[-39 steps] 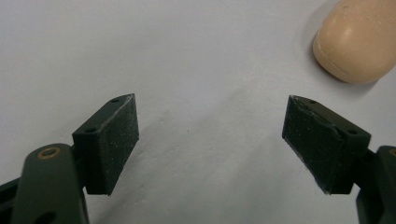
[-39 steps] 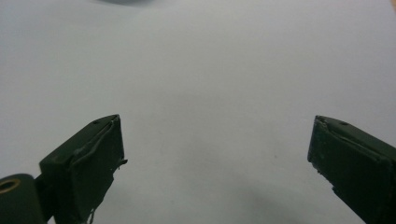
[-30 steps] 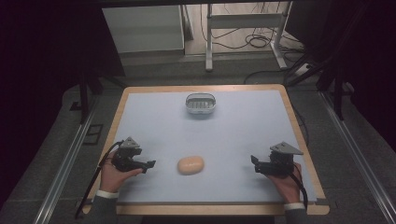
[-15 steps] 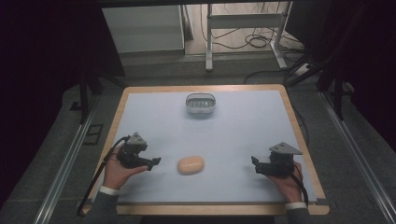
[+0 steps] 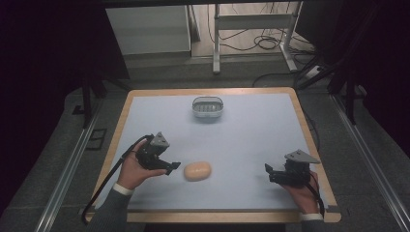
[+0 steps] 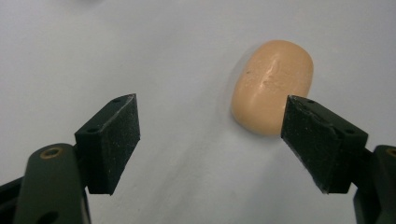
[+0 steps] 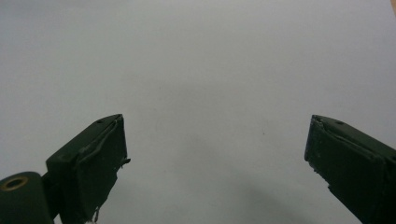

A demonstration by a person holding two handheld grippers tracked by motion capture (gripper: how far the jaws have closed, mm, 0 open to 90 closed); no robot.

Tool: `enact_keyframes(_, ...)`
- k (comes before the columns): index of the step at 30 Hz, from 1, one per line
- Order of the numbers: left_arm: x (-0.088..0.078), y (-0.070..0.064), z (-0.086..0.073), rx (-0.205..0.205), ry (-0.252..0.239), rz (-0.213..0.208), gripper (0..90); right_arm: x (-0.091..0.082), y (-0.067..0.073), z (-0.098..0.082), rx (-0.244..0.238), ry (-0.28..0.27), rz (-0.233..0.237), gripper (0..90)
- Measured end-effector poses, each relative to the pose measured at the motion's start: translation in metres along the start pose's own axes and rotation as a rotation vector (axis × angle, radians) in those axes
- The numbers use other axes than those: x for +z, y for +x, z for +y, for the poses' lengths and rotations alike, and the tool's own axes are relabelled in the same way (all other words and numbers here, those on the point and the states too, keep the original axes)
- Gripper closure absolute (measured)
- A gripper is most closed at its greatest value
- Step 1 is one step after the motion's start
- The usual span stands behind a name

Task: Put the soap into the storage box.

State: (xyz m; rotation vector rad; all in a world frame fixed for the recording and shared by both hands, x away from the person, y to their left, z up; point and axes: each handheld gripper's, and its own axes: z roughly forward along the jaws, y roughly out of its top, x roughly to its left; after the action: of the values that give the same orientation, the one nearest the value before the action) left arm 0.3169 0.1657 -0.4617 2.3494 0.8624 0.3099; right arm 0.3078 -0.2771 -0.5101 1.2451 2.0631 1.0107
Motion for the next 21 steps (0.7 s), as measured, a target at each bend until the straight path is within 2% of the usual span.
enact_keyframes(8,0.012,-0.007,0.012,0.031,0.029,-0.029,20.6,-0.001,-0.001,0.0,-0.005,0.005,0.001,5.6)
enact_keyframes(17,0.02,-0.016,0.027,0.081,0.063,-0.036,20.6,-0.001,0.001,0.001,-0.014,0.008,-0.007,5.7)
enact_keyframes(20,0.023,-0.017,0.028,0.072,0.055,-0.056,20.7,0.0,0.001,0.0,-0.013,0.011,-0.005,5.7)
enact_keyframes(21,0.024,-0.016,0.029,0.078,0.067,-0.062,20.7,0.0,0.001,0.0,-0.019,0.012,-0.002,5.7)
